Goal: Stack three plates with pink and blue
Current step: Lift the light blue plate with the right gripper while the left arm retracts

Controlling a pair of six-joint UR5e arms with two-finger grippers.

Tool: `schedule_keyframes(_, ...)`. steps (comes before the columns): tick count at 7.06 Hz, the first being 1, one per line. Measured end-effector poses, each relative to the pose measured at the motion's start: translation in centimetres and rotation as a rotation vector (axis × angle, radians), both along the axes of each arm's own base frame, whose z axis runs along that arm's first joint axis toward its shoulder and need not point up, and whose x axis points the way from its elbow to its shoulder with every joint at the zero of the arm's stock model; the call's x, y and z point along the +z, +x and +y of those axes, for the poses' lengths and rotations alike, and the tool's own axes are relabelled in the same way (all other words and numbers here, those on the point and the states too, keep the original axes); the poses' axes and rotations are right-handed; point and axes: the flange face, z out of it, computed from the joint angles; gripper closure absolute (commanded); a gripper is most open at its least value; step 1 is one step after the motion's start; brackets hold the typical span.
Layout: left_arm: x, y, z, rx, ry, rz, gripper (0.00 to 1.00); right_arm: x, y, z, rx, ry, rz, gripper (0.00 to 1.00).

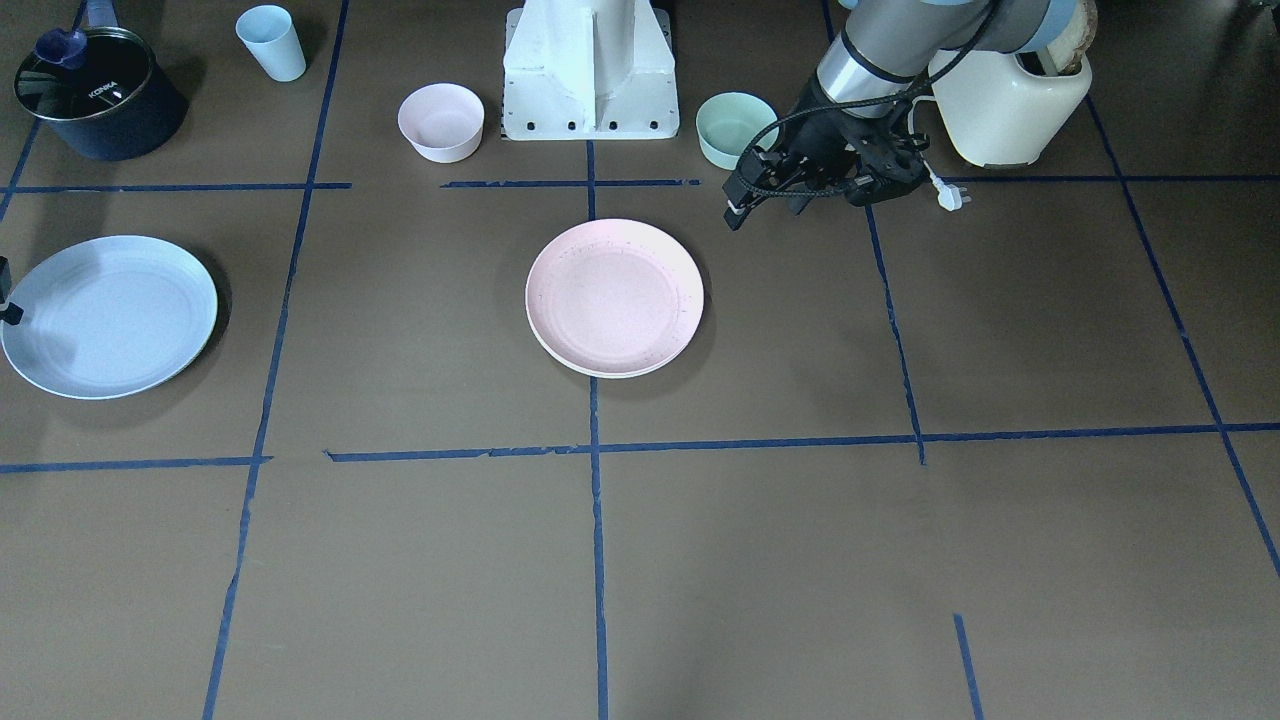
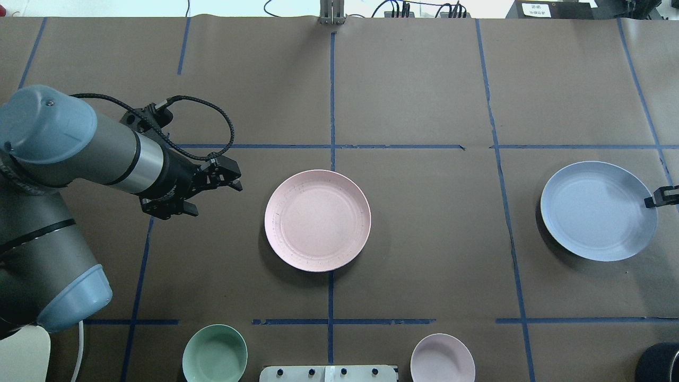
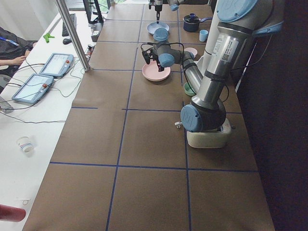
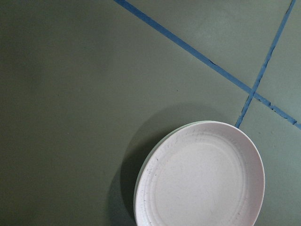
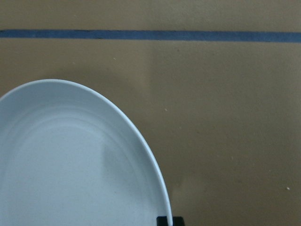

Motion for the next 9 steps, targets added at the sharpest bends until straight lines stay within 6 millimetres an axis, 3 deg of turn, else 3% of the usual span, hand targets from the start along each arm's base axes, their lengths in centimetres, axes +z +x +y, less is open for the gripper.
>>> schedule_keyframes(2,5.0,-4.9,-1.7,0.093,0.112,-0.063,0.00,-5.3,2.1,-1.1,0.061,0.000,-0.101,1.00)
schedule_keyframes(5,14.0,-13.6,-3.4,0.210,0.270,-0.179,0.00,-13.0,1.0,-5.4,0.154,-0.062,-0.188,1.00)
schedule_keyframes(7,18.8,-17.5,-4.0,0.273,0.349,-0.249,0.00,-17.9,-2.0,-8.4,0.143,-0.072,-0.201,1.00)
schedule_keyframes(9,22.4,-21.1,-4.8,0.317,0.406,-0.290,0.00,-24.4,-8.2,-8.9,0.102,-0.083,-0.188,1.00)
